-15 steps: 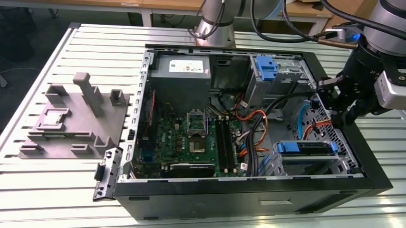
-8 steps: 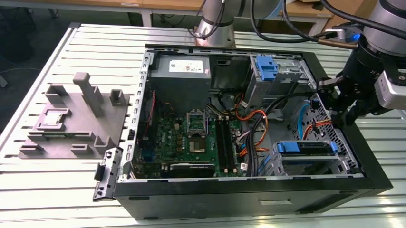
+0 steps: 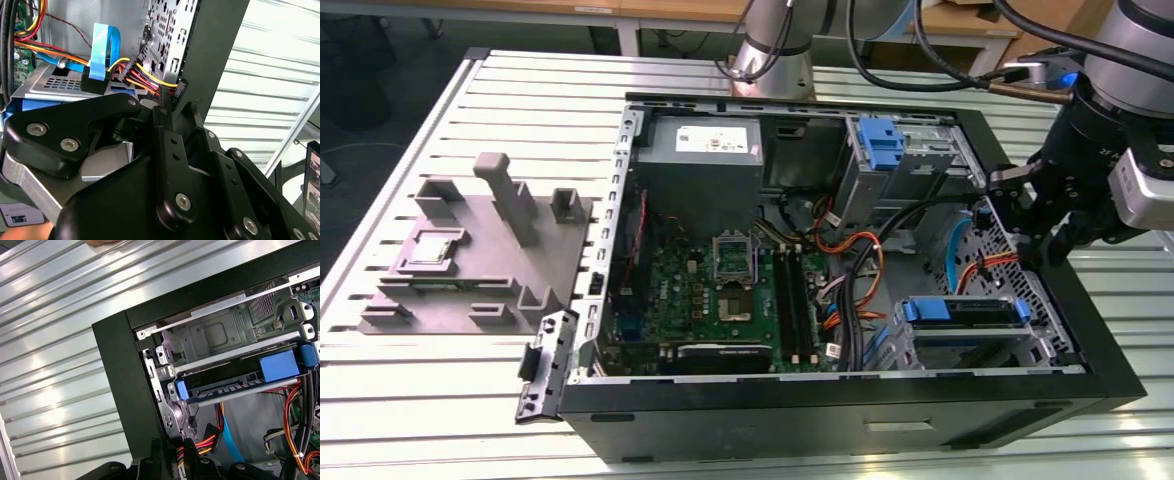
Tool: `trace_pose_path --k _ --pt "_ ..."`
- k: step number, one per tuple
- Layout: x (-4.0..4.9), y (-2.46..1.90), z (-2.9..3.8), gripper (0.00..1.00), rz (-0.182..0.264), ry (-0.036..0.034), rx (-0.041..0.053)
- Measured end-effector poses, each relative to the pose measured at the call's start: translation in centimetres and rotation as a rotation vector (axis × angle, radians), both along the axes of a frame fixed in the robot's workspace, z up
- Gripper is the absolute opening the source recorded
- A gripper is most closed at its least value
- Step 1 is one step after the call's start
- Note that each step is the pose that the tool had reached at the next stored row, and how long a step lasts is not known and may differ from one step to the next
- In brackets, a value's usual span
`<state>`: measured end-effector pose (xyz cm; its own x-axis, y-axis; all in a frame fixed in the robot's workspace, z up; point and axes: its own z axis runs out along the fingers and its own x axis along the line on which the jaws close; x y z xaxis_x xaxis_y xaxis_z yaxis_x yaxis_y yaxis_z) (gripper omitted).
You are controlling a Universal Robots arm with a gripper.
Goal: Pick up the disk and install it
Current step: 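Insert the first disk wire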
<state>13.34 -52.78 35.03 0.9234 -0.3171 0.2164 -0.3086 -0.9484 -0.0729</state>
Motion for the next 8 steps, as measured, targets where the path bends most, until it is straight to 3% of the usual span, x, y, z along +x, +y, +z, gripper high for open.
trace_pose_path --k 8 --pt "0.00 0.00 0.00 0.31 0.000 0.0000 -0.0002"
